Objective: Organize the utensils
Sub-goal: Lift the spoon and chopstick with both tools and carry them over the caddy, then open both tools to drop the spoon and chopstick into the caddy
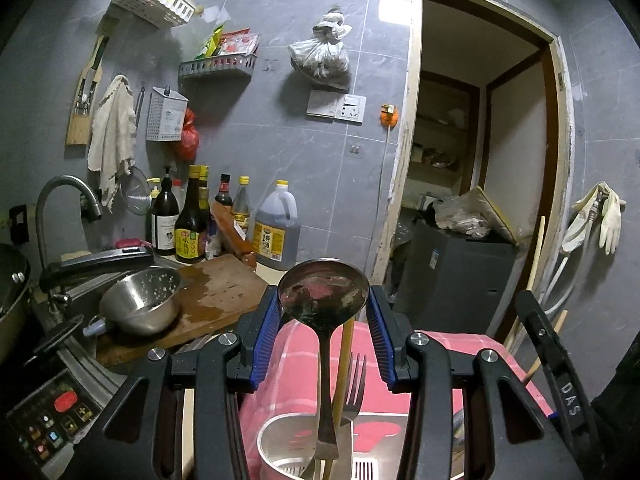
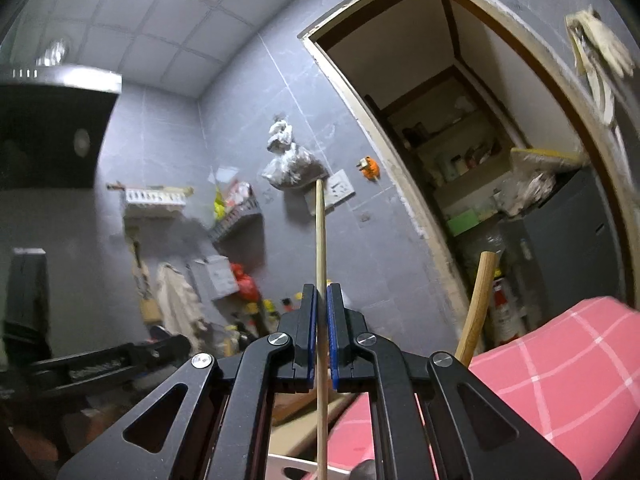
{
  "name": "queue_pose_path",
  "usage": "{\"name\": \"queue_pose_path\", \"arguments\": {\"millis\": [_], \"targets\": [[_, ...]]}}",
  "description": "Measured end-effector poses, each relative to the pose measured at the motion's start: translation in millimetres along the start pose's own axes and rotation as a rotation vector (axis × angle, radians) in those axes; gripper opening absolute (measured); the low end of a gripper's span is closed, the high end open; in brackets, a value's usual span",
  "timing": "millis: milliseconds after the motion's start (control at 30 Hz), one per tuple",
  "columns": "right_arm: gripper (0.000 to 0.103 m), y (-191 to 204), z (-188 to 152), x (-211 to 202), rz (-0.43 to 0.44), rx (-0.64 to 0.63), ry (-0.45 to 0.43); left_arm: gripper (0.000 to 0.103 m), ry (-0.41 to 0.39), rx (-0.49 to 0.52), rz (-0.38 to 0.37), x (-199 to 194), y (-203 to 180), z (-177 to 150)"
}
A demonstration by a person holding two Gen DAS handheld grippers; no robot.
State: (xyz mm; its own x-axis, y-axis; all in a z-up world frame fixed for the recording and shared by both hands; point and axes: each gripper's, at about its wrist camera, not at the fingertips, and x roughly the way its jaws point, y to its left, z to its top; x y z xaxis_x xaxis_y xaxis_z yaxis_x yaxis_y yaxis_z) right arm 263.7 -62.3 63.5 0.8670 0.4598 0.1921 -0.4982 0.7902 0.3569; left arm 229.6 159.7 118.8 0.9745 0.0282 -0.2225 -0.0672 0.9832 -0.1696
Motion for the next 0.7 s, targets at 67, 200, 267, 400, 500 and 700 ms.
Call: {"name": "queue_pose_path", "arguments": {"millis": [67,200,267,400,500,700], "targets": [[0.003,2.4,-5.0,2.4,-0.013,-0.02,0.016,0.038,0.005,-0.011,-0.006,1.5,2.6,-3.0],[0.004,5.9,-12.0,4.9,-0.024,-0.053,0.054,0.038,0.023,-0.032,-0.009,6.2,8.0,-7.0],[0.004,10.0,-15.8,6.2,-0.029,-0.088,0.082,0.038,0.034,-0.038,-0.012,9.0,9.5,-9.6],[0.004,16.5,-22.0,6.8,-0.028,-0.132,0.138,0.038,0.065,-0.038,-0.02,13.1,11.0,-16.4],[0.004,20.2,-24.8,2.5,-0.02,-0.166,0.164,0.038,0.084,-0.042,-0.04,11.9,12.2,-22.5],[0.011,20.9,-28.5,-7.8,-0.013,-0.21,0.231,0.039,0.131,-0.082,-0.101,9.6,15.8,-33.6]]}}
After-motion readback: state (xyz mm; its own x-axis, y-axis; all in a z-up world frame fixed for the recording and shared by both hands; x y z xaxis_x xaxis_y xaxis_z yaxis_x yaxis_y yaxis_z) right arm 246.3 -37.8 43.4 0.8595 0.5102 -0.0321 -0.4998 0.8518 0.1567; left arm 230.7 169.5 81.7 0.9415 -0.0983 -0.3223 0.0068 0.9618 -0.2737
